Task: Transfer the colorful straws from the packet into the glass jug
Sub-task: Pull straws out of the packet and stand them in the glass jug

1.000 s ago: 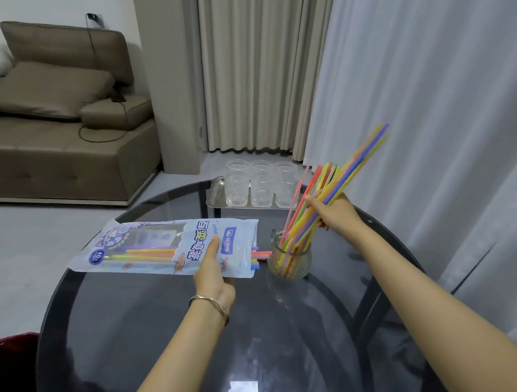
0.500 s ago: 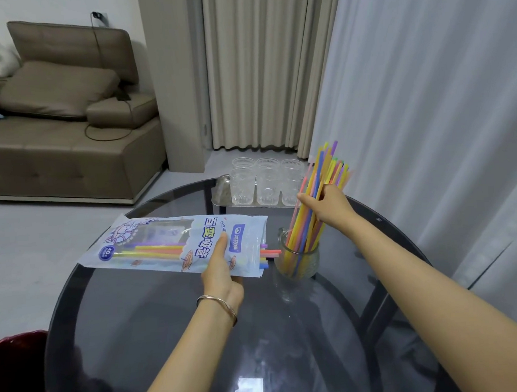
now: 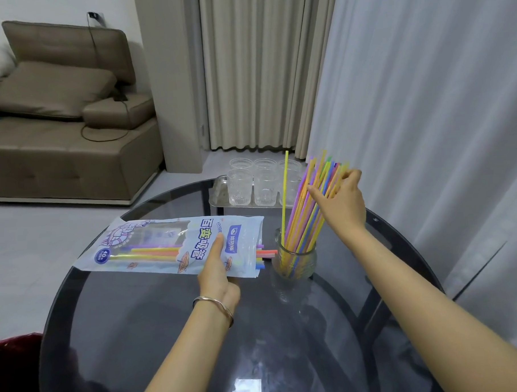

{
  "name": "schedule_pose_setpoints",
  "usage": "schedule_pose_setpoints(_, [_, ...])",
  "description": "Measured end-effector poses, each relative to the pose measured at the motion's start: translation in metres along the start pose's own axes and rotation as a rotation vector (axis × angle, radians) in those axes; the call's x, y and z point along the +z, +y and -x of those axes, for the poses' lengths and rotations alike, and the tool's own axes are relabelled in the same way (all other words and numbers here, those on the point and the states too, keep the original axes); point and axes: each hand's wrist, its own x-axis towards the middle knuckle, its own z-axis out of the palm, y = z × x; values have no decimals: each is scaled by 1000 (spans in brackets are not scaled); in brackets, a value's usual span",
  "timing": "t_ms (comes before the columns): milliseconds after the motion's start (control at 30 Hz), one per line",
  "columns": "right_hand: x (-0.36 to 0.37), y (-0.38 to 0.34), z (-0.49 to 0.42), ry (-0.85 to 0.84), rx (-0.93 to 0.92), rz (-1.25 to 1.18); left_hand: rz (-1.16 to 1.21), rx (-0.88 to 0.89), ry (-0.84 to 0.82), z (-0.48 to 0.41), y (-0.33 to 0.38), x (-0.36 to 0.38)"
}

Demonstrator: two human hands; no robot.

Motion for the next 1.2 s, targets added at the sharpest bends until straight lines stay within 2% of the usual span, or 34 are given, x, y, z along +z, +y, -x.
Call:
schedule_pose_setpoints(167, [-10, 6, 14, -8, 80, -202, 1, -5, -14, 5, 0, 1])
schedule_pose_setpoints(333, [-19, -3, 48, 59, 205, -383, 1, 3, -27, 15, 2, 1])
schedule_pose_setpoints(433, [-11, -20, 83, 37, 461, -607, -23, 21, -59, 22, 1, 1])
schedule_pose_setpoints(533, [1, -45, 111, -188, 875, -1021, -98, 77, -87, 31, 0, 1])
schedule_pose_setpoints(600, [6, -56, 129, -300, 993, -1163, -150, 156, -81, 36, -1, 0])
schedule_pose_setpoints(667, [13, -61, 144, -368, 918, -1107, -176, 245, -77, 38, 0, 0])
schedule_pose_setpoints(800, [24, -65, 157, -334, 617, -819, -171, 314, -72, 41, 8, 1])
schedule_pose_setpoints(933, [22, -69, 160, -385, 598, -824, -195, 359, -99, 44, 15, 3])
schedule_pose_setpoints(1100, [20, -67, 161, -301, 555, -847, -217, 367, -108, 43, 14, 4])
schedule_pose_setpoints(1200, [18, -64, 159, -274, 513, -832, -174, 306, -77, 41, 14, 2])
